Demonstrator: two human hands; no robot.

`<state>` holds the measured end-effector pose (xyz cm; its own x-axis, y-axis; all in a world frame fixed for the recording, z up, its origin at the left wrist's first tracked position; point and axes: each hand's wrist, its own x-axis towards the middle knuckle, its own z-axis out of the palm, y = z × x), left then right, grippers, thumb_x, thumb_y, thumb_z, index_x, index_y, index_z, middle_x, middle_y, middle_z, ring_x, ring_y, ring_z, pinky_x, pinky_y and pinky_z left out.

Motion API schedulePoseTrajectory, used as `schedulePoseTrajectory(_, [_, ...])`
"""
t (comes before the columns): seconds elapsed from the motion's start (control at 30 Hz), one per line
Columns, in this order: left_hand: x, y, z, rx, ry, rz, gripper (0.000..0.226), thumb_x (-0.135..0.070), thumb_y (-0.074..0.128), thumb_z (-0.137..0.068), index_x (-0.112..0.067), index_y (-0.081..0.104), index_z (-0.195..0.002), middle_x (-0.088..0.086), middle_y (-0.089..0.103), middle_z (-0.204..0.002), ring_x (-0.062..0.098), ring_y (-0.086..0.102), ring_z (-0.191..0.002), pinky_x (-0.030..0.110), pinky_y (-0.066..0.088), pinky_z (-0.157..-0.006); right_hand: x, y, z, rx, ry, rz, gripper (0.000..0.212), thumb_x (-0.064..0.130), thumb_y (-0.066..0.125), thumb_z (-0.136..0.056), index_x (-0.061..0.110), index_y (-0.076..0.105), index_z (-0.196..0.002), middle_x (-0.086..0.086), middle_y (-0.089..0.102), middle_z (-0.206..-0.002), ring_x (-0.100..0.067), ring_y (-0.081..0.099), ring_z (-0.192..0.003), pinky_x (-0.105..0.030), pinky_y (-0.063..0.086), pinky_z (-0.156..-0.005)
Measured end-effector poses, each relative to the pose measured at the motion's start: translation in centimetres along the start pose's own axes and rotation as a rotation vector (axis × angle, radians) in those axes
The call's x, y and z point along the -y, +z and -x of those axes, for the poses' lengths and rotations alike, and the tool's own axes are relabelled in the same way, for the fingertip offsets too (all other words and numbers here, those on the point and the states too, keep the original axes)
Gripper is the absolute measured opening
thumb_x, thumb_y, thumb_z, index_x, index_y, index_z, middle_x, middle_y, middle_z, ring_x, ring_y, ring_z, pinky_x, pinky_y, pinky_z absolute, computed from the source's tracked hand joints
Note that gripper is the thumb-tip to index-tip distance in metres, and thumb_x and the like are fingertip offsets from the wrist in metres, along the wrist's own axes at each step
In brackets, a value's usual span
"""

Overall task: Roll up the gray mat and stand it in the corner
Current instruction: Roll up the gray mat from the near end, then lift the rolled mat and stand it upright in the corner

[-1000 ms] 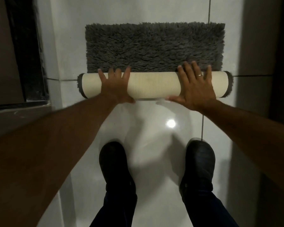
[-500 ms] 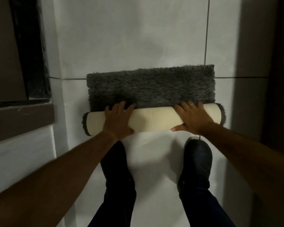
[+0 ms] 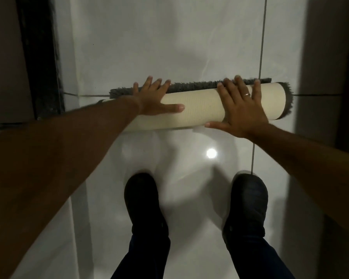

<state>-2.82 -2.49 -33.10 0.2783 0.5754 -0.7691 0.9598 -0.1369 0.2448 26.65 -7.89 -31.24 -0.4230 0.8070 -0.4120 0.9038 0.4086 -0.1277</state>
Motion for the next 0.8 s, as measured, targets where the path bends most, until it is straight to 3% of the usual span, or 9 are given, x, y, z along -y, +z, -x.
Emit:
schedulePoseTrajectory(0.07, [0.0, -1.3, -1.3, 0.093, 0.004, 0.033, 0.126, -0.098, 0.036, -0.059, -0.026, -0.001, -0.155, 0.006, 0.010, -0.165, 0.033, 0.006, -0.149, 0.066, 0.006, -0.115, -0.6, -0.4, -1.3, 0.038, 0.019, -0.017, 0.110, 0.090, 0.023, -0.078, 0.010, 0.019, -0.154, -0.018, 0.024, -0.162, -0.040, 0.015, -0.150, -0.073, 0.006, -0.113])
schedulePoseTrajectory(0.17, [0.3, -2.5, -2.6, 0.176, -0.009, 0.133, 0.125, -0.094, 0.050, -0.056, -0.018, 0.019, -0.150, 0.013, 0.034, -0.154, 0.036, 0.034, -0.137, 0.057, 0.030, -0.110, -1.4, -0.5, -2.7, 0.064, 0.002, -0.054, 0.104, 0.087, 0.016, -0.082, 0.013, 0.019, -0.154, -0.016, 0.023, -0.162, -0.038, 0.015, -0.150, -0.072, 0.008, -0.114])
schedulePoseTrajectory(0.37, [-0.4, -2.5, -1.8, 0.124, -0.052, -0.049, 0.119, -0.099, 0.046, -0.042, -0.032, 0.044, -0.140, 0.012, 0.040, -0.136, 0.033, 0.036, -0.129, 0.051, 0.034, -0.104, -0.6, -0.8, -1.7, 0.044, 0.033, -0.081, 0.088, 0.074, 0.019, -0.091, 0.012, 0.022, -0.154, -0.016, 0.025, -0.162, -0.037, 0.019, -0.149, -0.071, 0.010, -0.114])
schedulePoseTrajectory(0.47, [-0.8, -1.3, -0.5, 0.081, -0.034, 0.079, 0.116, -0.095, 0.059, -0.040, -0.025, 0.046, -0.130, 0.008, 0.048, -0.129, 0.027, 0.048, -0.114, 0.045, 0.043, -0.095, -0.1, -1.6, -1.4, 0.056, 0.018, -0.111, 0.088, 0.074, 0.033, -0.085, 0.011, 0.035, -0.145, -0.016, 0.034, -0.157, -0.038, 0.032, -0.142, -0.071, 0.018, -0.111])
schedulePoseTrajectory(0.57, [-1.8, 0.7, 1.3, -0.116, 0.030, -0.005, 0.104, -0.090, 0.067, -0.043, -0.017, 0.048, -0.114, 0.006, 0.062, -0.110, 0.025, 0.057, -0.088, 0.039, 0.044, -0.077, 0.9, -2.6, -2.4, 0.125, -0.025, -0.221, 0.103, 0.084, 0.050, -0.072, 0.013, 0.035, -0.146, -0.014, 0.030, -0.160, -0.036, 0.032, -0.143, -0.067, 0.022, -0.112])
schedulePoseTrajectory(0.7, [-2.5, 3.3, 3.8, -0.478, 0.196, -0.142, 0.097, -0.085, 0.070, -0.049, -0.005, 0.057, -0.102, 0.011, 0.067, -0.098, 0.031, 0.063, -0.084, 0.041, 0.045, -0.076, 4.6, -2.9, -5.0, 0.244, -0.204, -0.213, 0.128, 0.087, 0.060, -0.063, 0.014, 0.011, -0.157, -0.012, 0.019, -0.164, -0.033, 0.017, -0.150, -0.063, 0.015, -0.118])
schedulePoseTrajectory(0.8, [-2.7, 3.4, 4.9, -0.579, 0.211, -0.145, 0.089, -0.084, 0.070, -0.049, -0.007, 0.058, -0.093, 0.008, 0.067, -0.088, 0.030, 0.064, -0.080, 0.043, 0.044, -0.076, 6.3, -3.0, -6.3, 0.329, -0.240, -0.181, 0.117, 0.085, 0.064, -0.060, 0.015, 0.033, -0.148, -0.012, 0.049, -0.146, -0.034, 0.048, -0.129, -0.054, 0.038, -0.107])
